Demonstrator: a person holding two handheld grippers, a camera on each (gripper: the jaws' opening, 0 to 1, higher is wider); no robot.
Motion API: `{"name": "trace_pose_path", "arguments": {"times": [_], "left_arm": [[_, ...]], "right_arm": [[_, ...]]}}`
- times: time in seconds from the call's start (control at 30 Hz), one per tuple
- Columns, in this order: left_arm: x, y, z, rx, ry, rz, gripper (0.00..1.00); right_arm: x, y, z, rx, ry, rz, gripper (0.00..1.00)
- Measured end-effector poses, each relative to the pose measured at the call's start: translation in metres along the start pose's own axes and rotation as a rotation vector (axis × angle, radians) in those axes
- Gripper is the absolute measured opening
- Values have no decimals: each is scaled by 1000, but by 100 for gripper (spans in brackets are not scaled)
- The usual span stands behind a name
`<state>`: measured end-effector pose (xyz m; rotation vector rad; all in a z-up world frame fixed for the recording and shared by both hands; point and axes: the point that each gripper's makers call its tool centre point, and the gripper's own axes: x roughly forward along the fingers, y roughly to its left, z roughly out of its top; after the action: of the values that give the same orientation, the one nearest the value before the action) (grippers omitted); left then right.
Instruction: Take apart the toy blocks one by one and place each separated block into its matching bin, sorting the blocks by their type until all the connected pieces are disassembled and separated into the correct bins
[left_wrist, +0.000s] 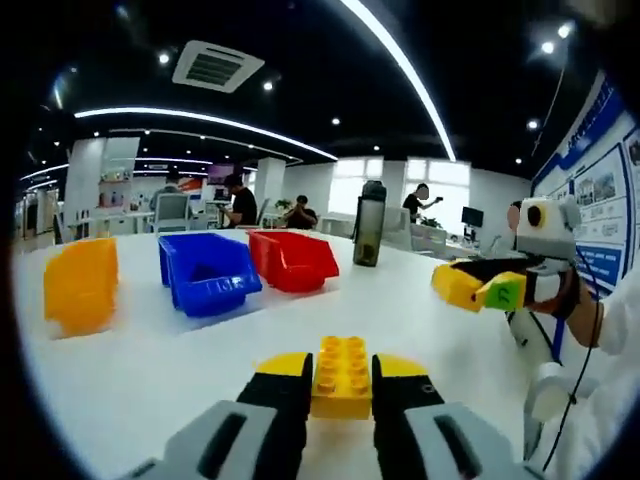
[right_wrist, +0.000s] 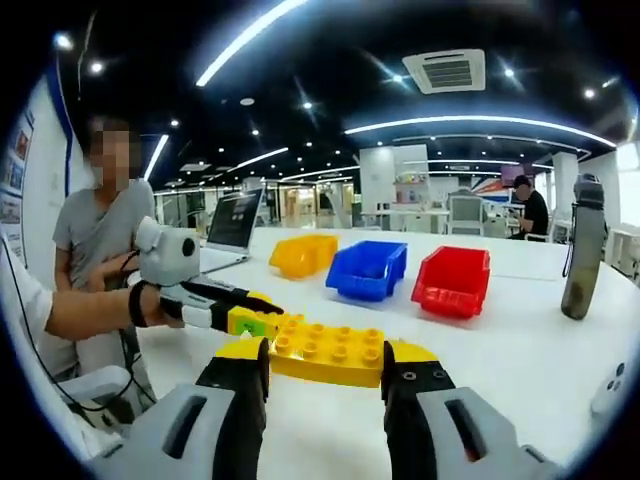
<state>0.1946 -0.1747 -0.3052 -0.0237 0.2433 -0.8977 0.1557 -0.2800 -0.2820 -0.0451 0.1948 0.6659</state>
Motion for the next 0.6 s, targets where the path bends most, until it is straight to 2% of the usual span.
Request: {"name": "trace_pose_path", "arguments": {"times": [0.07, 0.17, 0.2, 0.27, 0.37, 0.6], "left_arm": [[-2, 18, 16, -1, -36, 38, 25], [-11, 64, 40, 85, -64, 172, 25], [-13, 78, 47, 86, -71, 200, 25], [-21, 111, 68, 7, -115, 234, 25], [-33, 155, 91, -9, -158, 322, 25], [-54, 238, 127, -139, -259, 459, 25]], "right_arm": [[0, 0, -1, 2, 0, 0, 46], [0, 1, -2, 0, 2, 3, 46], [1, 1, -3, 0, 4, 3, 46], [1, 0, -5, 1, 10, 2, 46], [1, -1, -7, 2, 13, 0, 46], [4, 1, -13, 14, 25, 10, 46]]}}
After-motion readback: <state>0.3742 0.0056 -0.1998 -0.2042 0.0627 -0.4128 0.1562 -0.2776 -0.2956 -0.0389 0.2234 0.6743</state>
